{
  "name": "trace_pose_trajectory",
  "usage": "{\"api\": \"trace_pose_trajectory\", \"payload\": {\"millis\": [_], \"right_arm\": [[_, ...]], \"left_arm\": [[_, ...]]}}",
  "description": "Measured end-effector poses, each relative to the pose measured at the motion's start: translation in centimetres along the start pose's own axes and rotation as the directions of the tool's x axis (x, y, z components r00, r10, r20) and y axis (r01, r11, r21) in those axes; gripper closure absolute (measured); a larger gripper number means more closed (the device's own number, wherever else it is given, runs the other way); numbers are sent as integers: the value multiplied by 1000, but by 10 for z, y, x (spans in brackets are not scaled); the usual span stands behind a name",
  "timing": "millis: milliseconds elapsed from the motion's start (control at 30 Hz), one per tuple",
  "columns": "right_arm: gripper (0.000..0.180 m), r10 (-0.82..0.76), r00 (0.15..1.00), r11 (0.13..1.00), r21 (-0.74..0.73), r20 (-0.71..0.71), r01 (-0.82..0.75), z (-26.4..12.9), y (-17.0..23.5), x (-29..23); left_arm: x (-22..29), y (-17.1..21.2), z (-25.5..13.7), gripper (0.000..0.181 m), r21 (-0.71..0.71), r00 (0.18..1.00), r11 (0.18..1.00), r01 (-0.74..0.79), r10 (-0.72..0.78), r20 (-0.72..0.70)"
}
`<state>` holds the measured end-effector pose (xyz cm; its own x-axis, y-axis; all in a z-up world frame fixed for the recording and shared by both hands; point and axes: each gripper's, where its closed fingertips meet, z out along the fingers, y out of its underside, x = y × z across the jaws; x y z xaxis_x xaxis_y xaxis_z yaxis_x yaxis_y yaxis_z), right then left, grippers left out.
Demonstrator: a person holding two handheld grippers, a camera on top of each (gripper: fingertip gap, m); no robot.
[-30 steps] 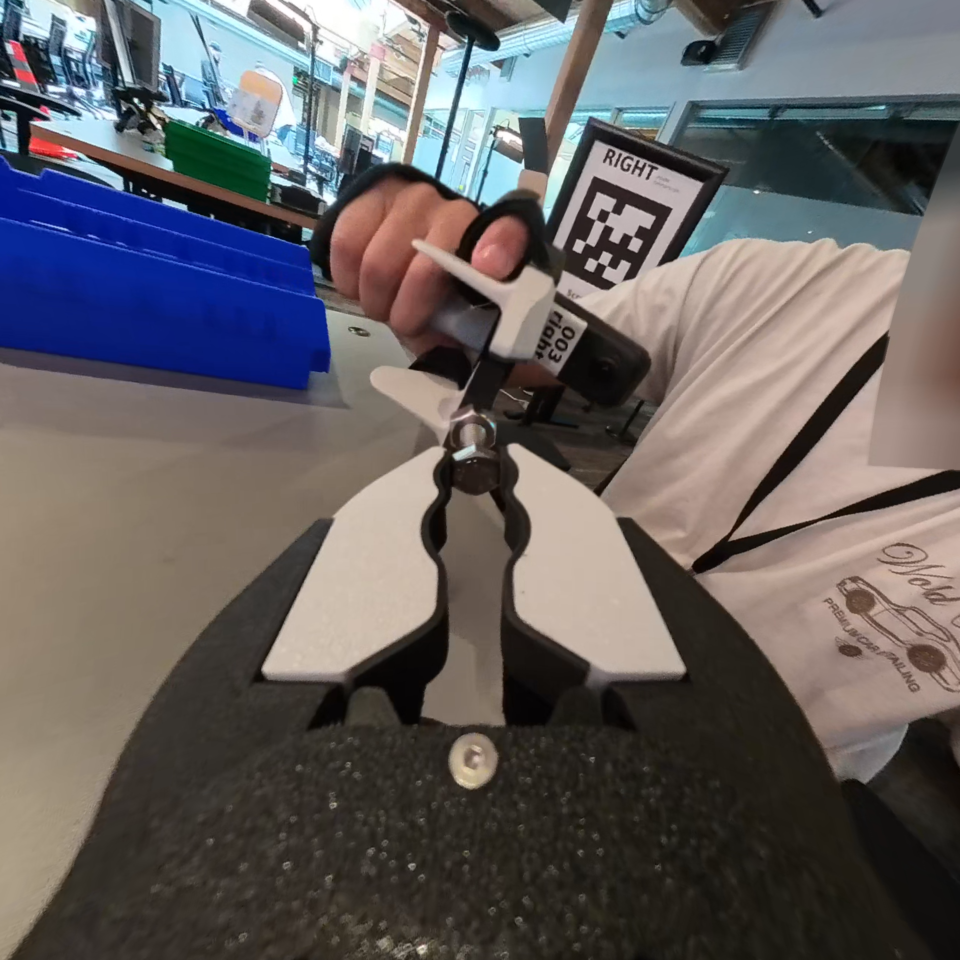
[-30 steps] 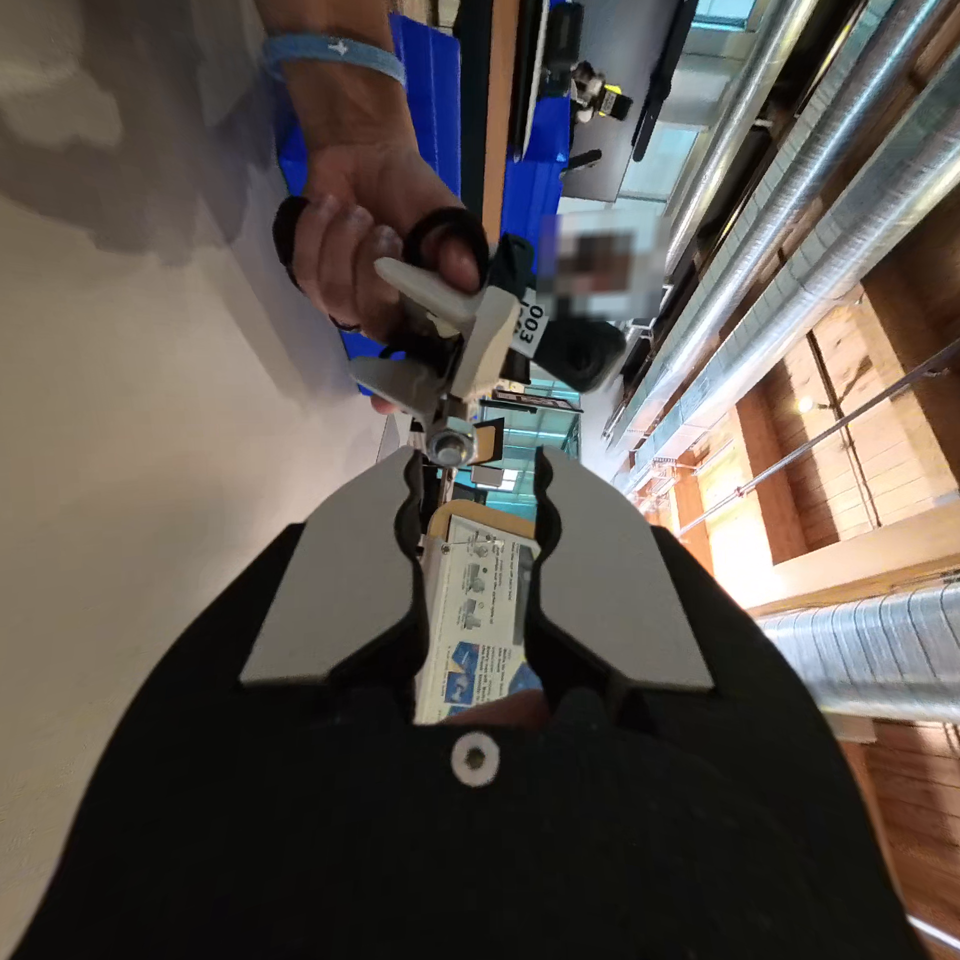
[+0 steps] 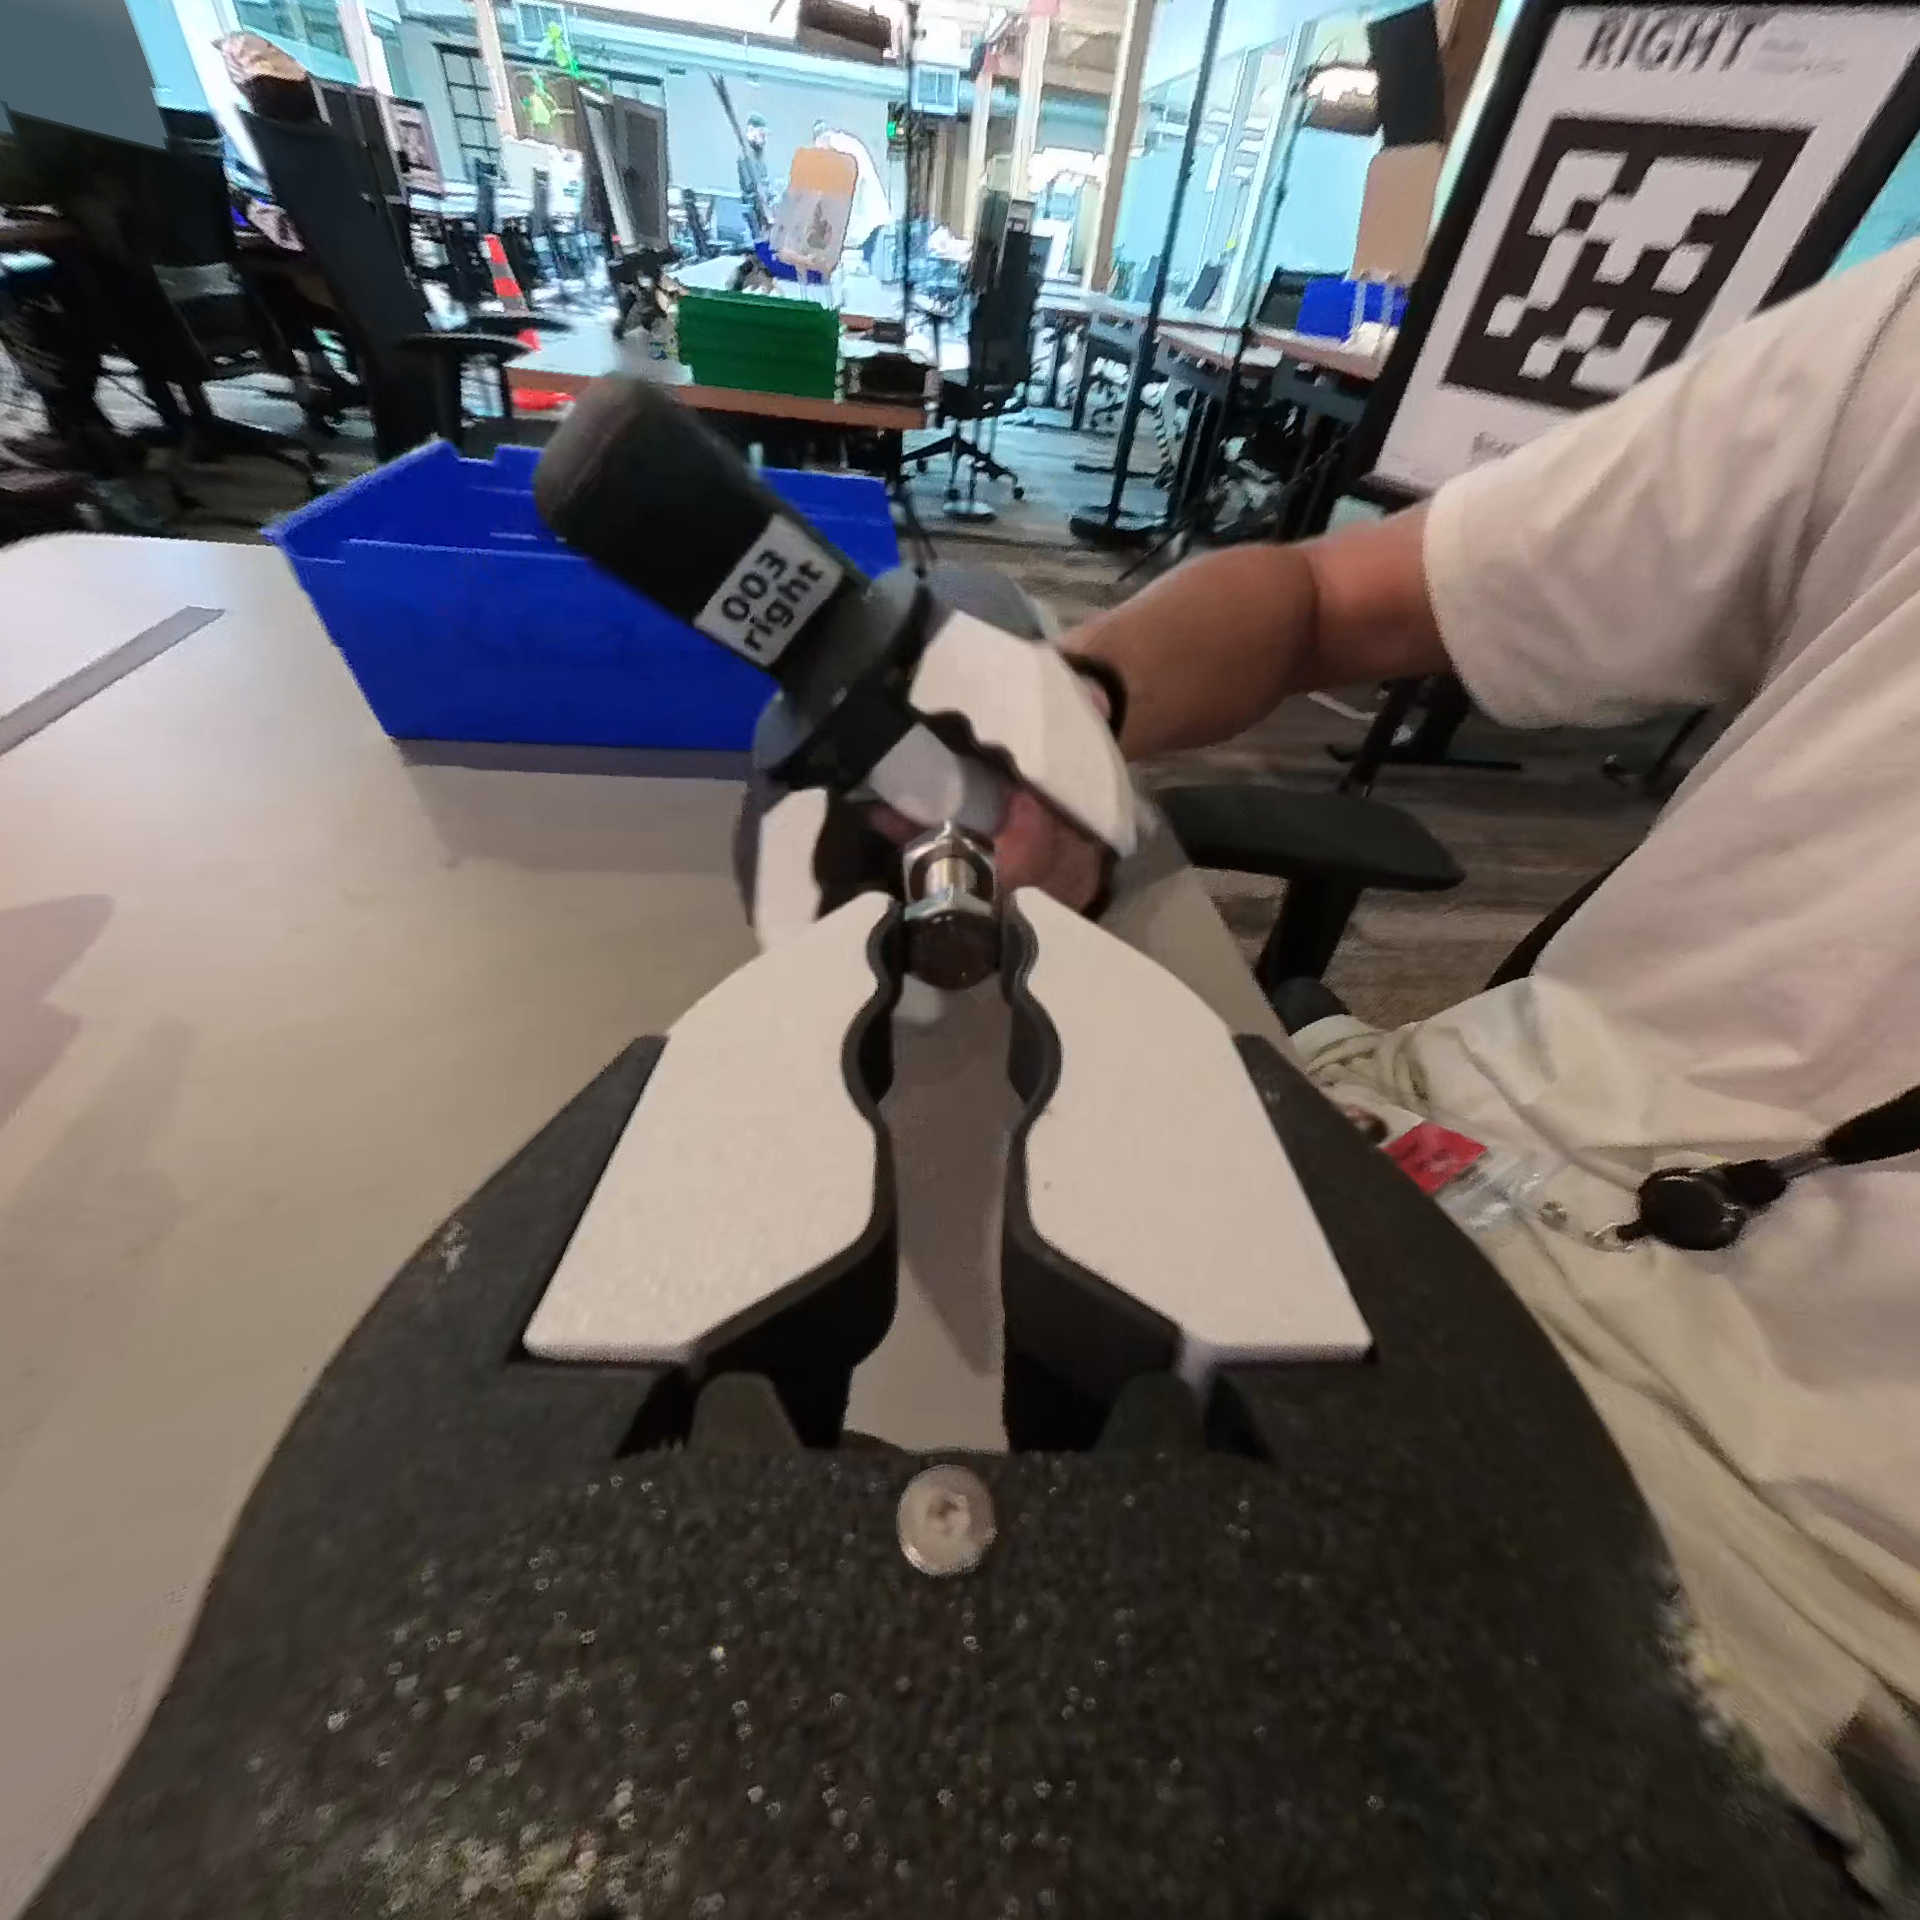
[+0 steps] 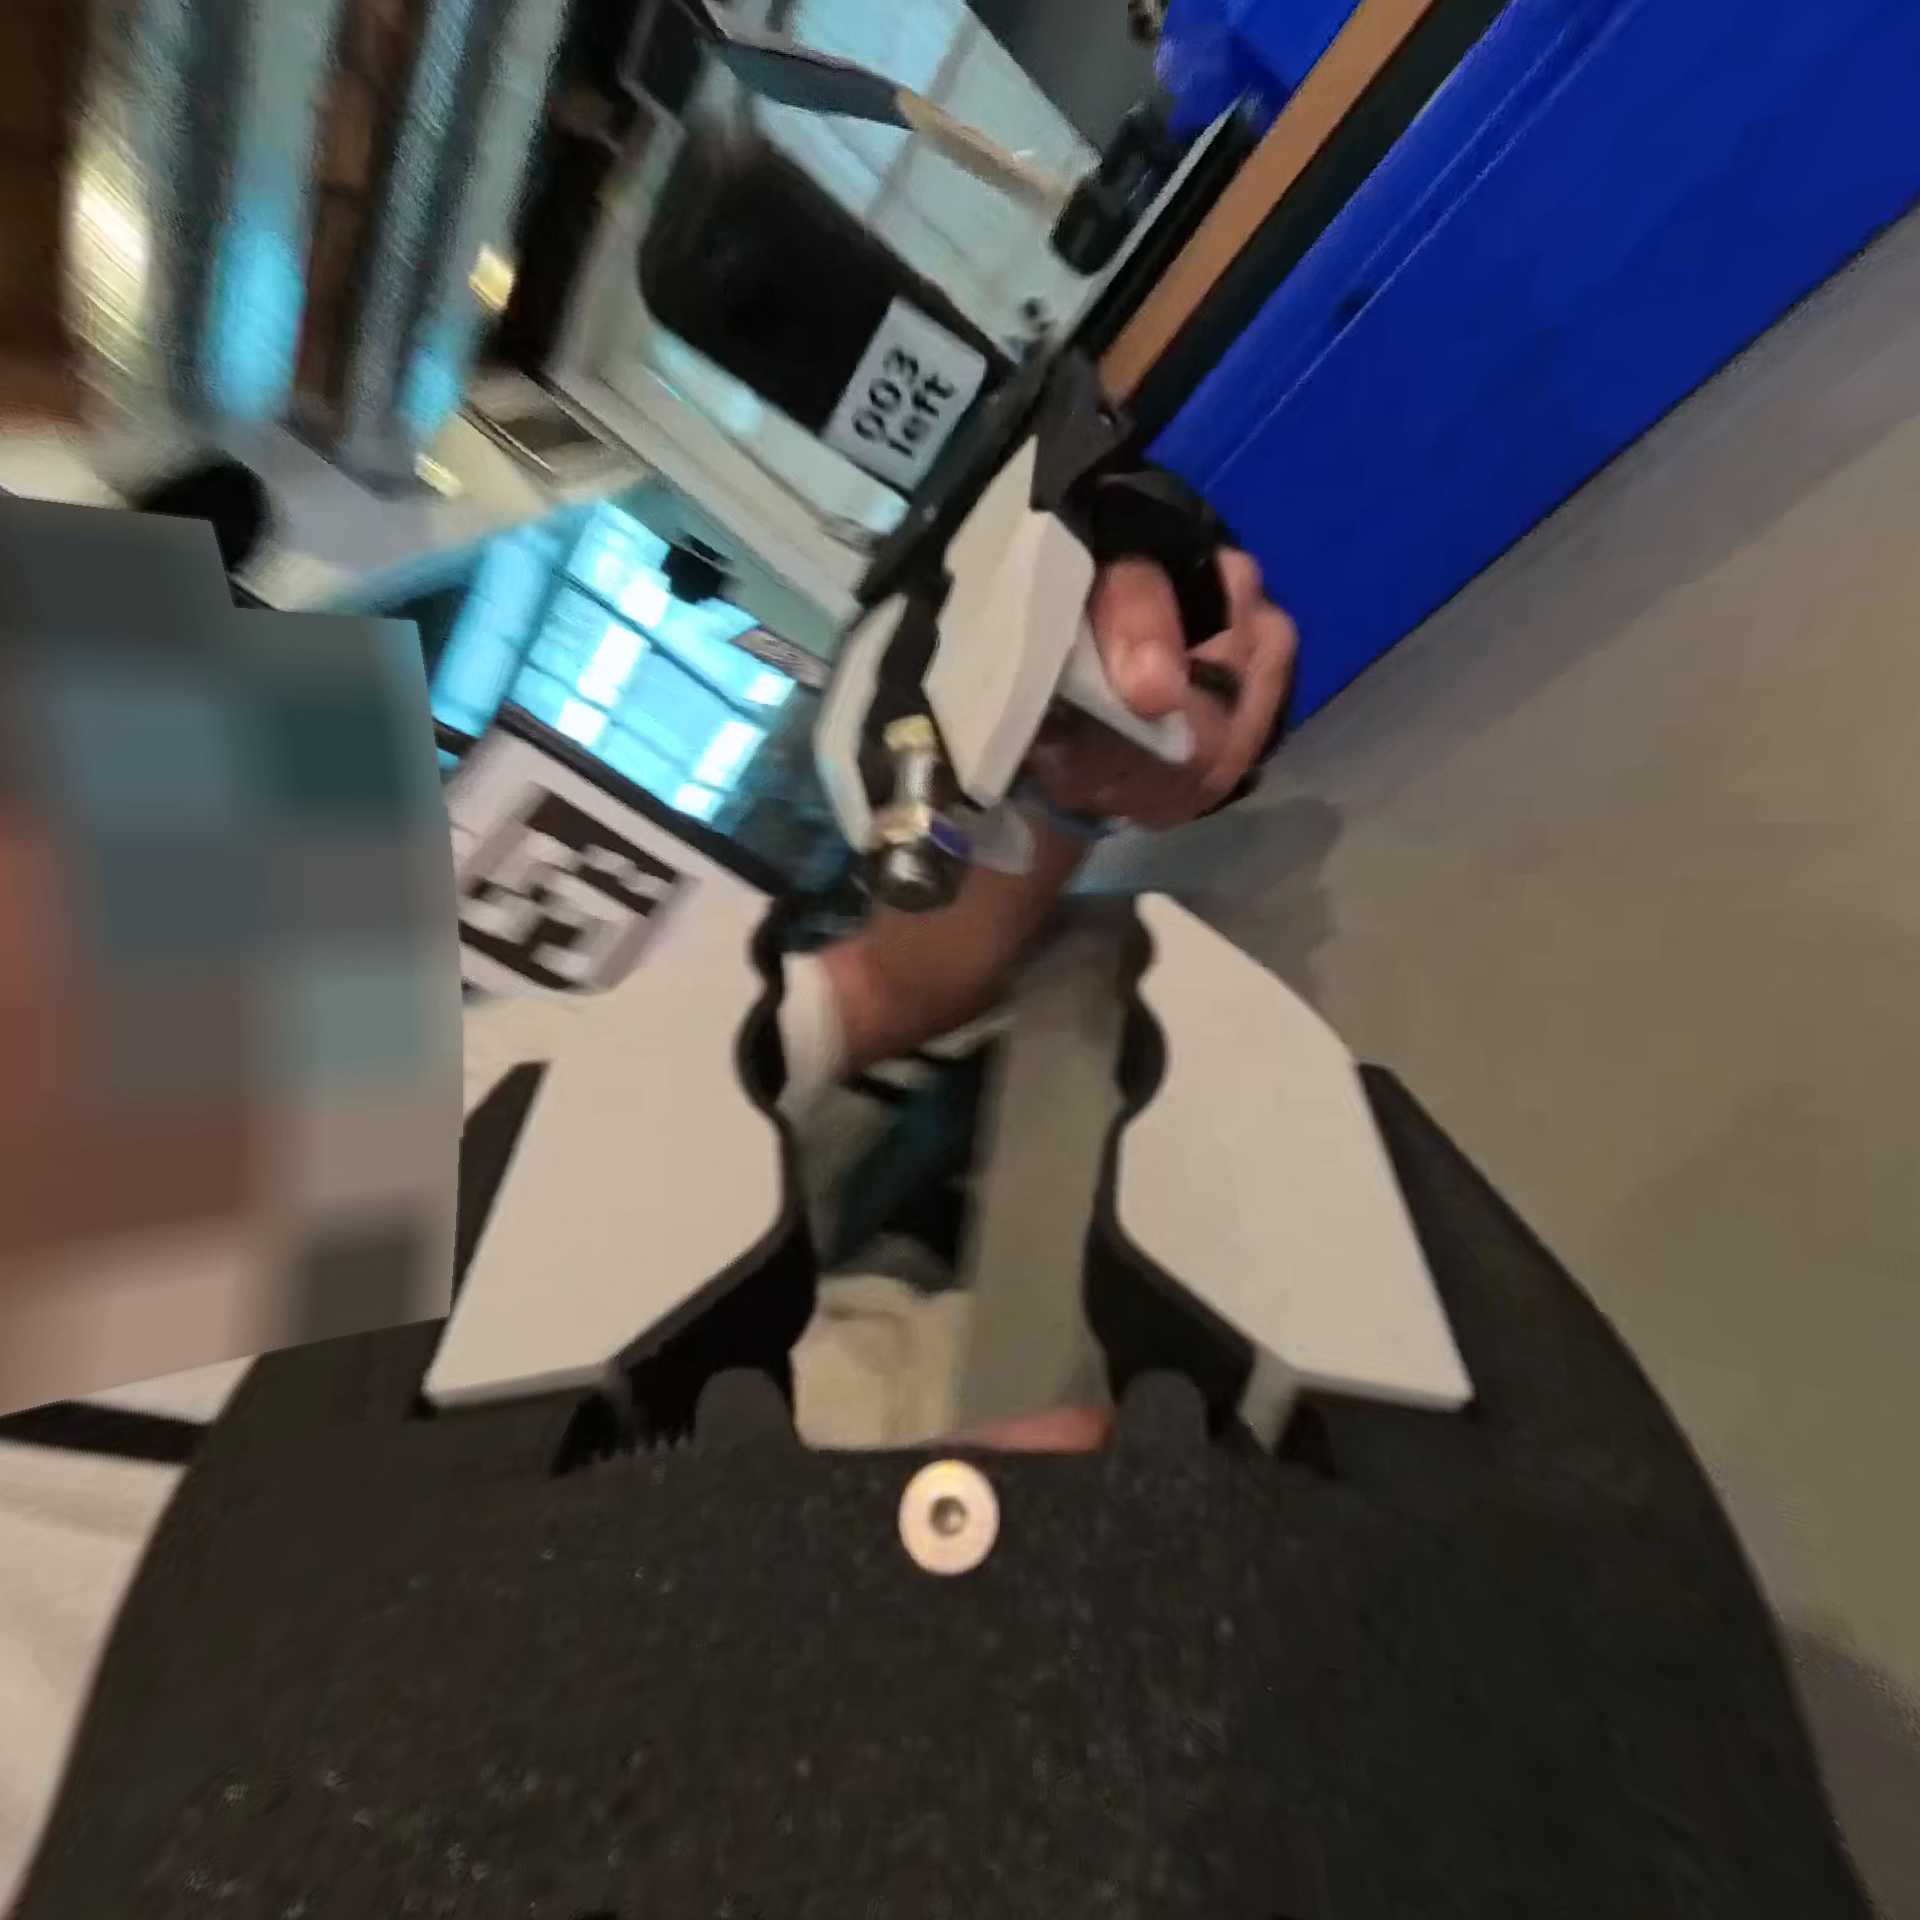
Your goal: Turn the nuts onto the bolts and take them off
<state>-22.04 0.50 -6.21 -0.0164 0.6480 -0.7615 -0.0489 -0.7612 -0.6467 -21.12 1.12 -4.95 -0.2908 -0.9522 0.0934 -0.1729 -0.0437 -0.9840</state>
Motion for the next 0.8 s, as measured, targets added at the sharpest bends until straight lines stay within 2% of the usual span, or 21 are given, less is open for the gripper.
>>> {"api": "trace_pose_trajectory", "payload": {"millis": [33, 67, 100, 133, 200, 267, 300, 333, 367, 500, 600, 667, 700, 733, 800], "right_arm": [[120, -170, 981, 985, -39, -95, 167, -1, 6, 10], [108, -358, 914, 933, -118, -191, 341, -5, 12, 23], [107, -542, 793, 839, -222, -276, 496, -10, 16, 35], [107, -704, 625, 710, -335, -337, 619, -16, 14, 45], [114, -917, 172, 356, -543, -361, 760, -28, -1, 46], [126, -901, -343, -65, -701, -264, 710, -34, -21, 26], [132, -832, -526, -243, -737, -176, 631, -31, -25, 12], [139, -751, -653, -377, -748, -98, 546, -26, -26, 0], [142, -680, -733, -468, -745, -40, 475, -21, -26, -10], [136, -592, -793, -622, -708, 145, 334, -9, -16, -14], [136, -551, -805, -669, -693, 222, 267, -5, -12, -7], [141, -545, -805, -672, -697, 234, 252, -3, -12, -3], [157, -542, -812, -669, -696, 218, 259, -2, -13, -5], [164, -563, -799, -662, -694, 211, 283, -1, -11, -6], [165, -671, -731, -567, -721, 125, 397, -1, -14, -6]], "left_arm": [[1, -1, -2, 164, 12, 999, 1000, 25, -24, -22], [2, -3, -4, 164, 27, 998, 999, 45, -44, -38], [2, -6, -6, 164, 45, 997, 997, 65, -63, -53], [3, -7, -7, 164, 57, 993, 994, 91, -87, -79], [3, -9, -9, 164, 77, 988, 989, 125, -117, -104], [4, -8, -10, 164, 77, 979, 984, 161, -150, -138], [5, -7, -11, 164, 72, 973, 980, 184, -171, -157], [5, -6, -10, 164, 66, 967, 977, 200, -187, -172], [6, -4, -10, 164, 55, 963, 976, 211, -198, -183], [13, -1, -5, 164, 39, 949, 972, 232, -217, -230], [15, -2, -4, 164, 46, 940, 968, 248, -229, -253], [15, -4, -6, 164, 61, 933, 963, 263, -238, -268], [15, -3, -6, 164, 56, 935, 963, 263, -239, -263], [15, -2, -5, 164, 48, 935, 965, 259, -238, -261], [15, -5, -6, 164, 65, 942, 967, 247, -224, -252]]}}
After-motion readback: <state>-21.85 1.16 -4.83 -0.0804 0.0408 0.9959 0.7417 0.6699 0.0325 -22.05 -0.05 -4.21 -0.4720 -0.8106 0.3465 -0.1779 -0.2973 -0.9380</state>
